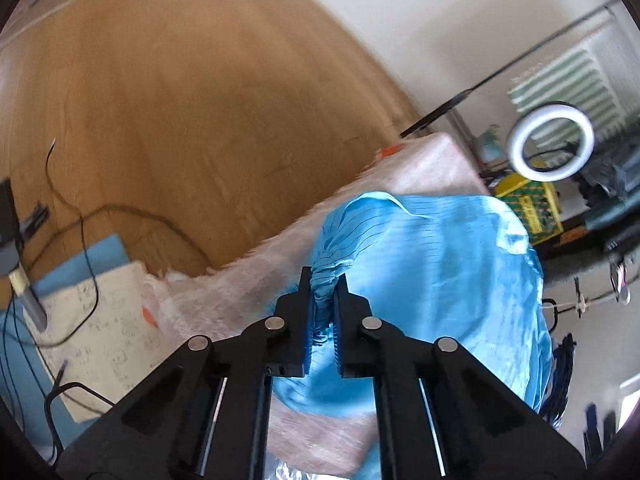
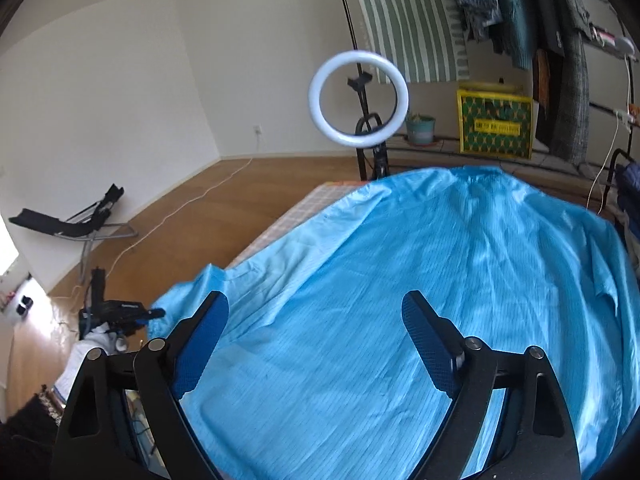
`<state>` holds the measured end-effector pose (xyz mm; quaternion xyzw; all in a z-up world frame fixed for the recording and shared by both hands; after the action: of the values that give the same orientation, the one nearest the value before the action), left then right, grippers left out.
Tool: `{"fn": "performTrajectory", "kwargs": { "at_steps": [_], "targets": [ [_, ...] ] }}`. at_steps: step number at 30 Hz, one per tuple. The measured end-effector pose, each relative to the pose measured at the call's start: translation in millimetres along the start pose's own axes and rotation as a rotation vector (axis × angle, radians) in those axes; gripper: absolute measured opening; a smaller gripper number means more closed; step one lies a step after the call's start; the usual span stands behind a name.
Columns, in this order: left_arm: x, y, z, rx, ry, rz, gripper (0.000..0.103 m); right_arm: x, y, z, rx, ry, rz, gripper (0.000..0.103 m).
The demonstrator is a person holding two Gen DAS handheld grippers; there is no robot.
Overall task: Fold large clothes
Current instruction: 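Grasp the blue jacket's sleeve cuff with the left gripper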
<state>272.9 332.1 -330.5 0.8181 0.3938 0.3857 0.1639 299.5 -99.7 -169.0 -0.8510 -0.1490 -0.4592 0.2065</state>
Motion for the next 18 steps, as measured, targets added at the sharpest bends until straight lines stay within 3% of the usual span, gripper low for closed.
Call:
{"fn": "performTrajectory", "kwargs": {
  "at_steps": [2, 10, 15, 18],
  "targets": [
    [-1, 18, -15, -0.042, 0.023, 0.041, 0.004, -5, 8, 10, 0.01, -0.045, 0.042, 0.077],
    [-36, 108, -84, -0.23, 0.064, 0.311, 0.002, -16, 45, 25, 0.022, -0.126, 0.278, 0.07],
    [-82, 150, -108, -0.327, 0.024, 0.464, 0.002, -19, 46, 33, 0.069, -0.16, 0.392, 0.064],
    [-119, 164, -117, -0.362, -0.023, 0.56, 0.002, -15, 45, 37, 0.072, -0.156, 0.398, 0.064]
  ]
}}
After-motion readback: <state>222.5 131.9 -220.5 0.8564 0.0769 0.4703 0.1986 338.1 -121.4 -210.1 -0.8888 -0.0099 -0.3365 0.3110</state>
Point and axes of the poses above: each gripper's, at about its wrist camera, not at the fingertips, and z roughly the way its jaws point, y to its right, x to its top, the point moved 8 cm from there along z, roughly the way its jaws point, and after that the axes turned 10 degrees about y, right-handed, at the moved point
